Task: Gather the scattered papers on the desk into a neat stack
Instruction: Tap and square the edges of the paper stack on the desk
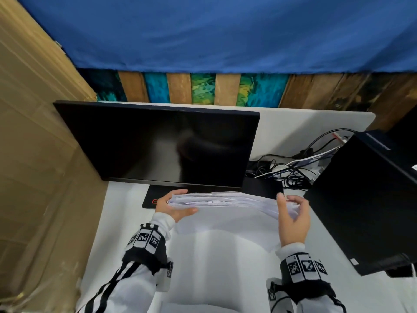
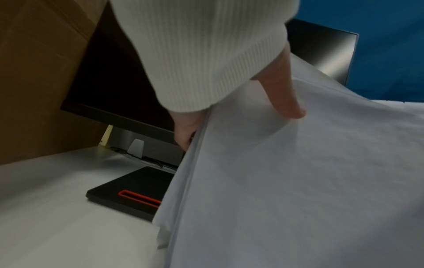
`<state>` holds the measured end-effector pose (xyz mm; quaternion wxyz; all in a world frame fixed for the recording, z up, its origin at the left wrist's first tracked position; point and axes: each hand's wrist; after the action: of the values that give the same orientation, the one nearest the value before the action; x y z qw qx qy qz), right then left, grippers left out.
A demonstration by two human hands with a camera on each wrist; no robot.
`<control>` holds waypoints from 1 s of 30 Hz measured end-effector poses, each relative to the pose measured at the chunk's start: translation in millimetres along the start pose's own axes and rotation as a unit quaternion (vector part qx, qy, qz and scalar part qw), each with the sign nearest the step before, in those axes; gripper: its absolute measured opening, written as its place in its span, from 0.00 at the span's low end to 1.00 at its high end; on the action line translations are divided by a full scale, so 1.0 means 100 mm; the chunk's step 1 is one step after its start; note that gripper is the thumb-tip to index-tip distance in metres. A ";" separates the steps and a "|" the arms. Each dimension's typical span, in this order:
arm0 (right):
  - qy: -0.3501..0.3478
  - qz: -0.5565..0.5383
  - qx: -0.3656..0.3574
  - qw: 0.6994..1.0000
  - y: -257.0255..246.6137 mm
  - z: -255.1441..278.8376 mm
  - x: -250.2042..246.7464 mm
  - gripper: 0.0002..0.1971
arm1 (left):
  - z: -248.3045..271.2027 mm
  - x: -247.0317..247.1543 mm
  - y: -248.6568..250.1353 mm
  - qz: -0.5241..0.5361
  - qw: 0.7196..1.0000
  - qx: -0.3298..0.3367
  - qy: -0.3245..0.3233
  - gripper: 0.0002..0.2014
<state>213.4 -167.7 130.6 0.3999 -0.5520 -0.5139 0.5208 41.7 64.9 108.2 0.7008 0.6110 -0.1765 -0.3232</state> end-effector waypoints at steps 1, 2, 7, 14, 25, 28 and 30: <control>0.003 0.017 0.004 1.000 -0.02 -0.01 0.01 0.13 | -0.01 0.00 0.00 -0.015 1.000 0.001 -0.002 0.26; 0.008 0.033 0.017 0.999 -0.03 -0.01 0.01 0.14 | -0.02 0.01 0.01 -0.025 1.000 0.001 -0.003 0.26; 0.029 0.049 0.054 0.997 0.04 -0.09 -0.03 0.11 | -0.09 0.02 0.02 -0.038 0.999 -0.004 -0.011 0.25; -0.212 0.017 0.021 0.977 0.18 -0.16 -0.33 0.26 | -0.18 0.07 -0.04 -0.046 0.995 -0.093 0.013 0.14; -0.328 0.118 0.152 0.925 0.65 -0.27 -0.62 0.49 | -0.23 0.12 -0.09 -0.130 0.979 -0.153 0.033 0.22; -0.256 0.100 0.206 0.939 0.59 -0.27 -0.42 0.29 | -0.17 0.19 0.03 -0.177 0.973 -0.148 -0.008 0.12; -0.177 0.123 0.237 0.947 0.53 -0.29 -0.25 0.17 | -0.17 0.23 0.10 -0.167 0.979 -0.114 -0.032 0.08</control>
<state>251.8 -197.5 87.4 0.3550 -0.3991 -0.3660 0.7621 71.9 62.6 111.4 0.6962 0.5370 -0.0565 -0.4731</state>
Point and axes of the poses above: each hand's wrist, its own z-axis away from the middle knuckle, its own x-axis out of the palm, y = z × x, and after that the axes turned 3 degrees about -y, right-handed
